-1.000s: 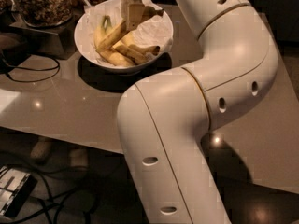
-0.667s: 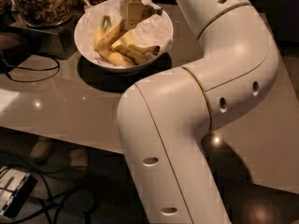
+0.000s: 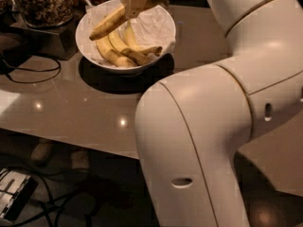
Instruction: Pick banana from white bowl
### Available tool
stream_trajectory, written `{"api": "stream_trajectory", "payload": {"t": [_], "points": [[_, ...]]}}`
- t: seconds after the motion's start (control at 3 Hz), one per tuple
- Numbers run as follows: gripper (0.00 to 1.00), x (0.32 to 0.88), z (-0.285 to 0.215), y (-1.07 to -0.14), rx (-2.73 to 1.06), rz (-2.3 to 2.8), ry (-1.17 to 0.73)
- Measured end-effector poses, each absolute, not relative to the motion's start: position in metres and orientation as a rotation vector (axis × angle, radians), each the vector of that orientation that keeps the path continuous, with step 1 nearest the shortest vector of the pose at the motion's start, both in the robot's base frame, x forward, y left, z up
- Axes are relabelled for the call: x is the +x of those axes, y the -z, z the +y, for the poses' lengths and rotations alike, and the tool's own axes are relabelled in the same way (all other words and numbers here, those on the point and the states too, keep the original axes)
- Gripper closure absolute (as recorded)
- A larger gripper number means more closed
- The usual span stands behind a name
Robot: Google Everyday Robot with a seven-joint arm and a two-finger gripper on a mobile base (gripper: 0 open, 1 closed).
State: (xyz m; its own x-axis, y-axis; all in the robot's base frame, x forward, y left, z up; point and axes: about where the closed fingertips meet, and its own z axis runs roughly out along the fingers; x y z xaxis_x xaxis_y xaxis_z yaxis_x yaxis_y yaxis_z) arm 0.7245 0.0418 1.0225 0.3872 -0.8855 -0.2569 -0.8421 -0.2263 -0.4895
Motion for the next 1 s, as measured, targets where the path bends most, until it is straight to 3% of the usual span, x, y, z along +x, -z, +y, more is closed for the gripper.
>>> {"api": "stream_trajectory", "payload": {"t": [1.0], "points": [[1.0, 0.704, 0.051, -1.025, -2.085, 1.442, 0.025]]}}
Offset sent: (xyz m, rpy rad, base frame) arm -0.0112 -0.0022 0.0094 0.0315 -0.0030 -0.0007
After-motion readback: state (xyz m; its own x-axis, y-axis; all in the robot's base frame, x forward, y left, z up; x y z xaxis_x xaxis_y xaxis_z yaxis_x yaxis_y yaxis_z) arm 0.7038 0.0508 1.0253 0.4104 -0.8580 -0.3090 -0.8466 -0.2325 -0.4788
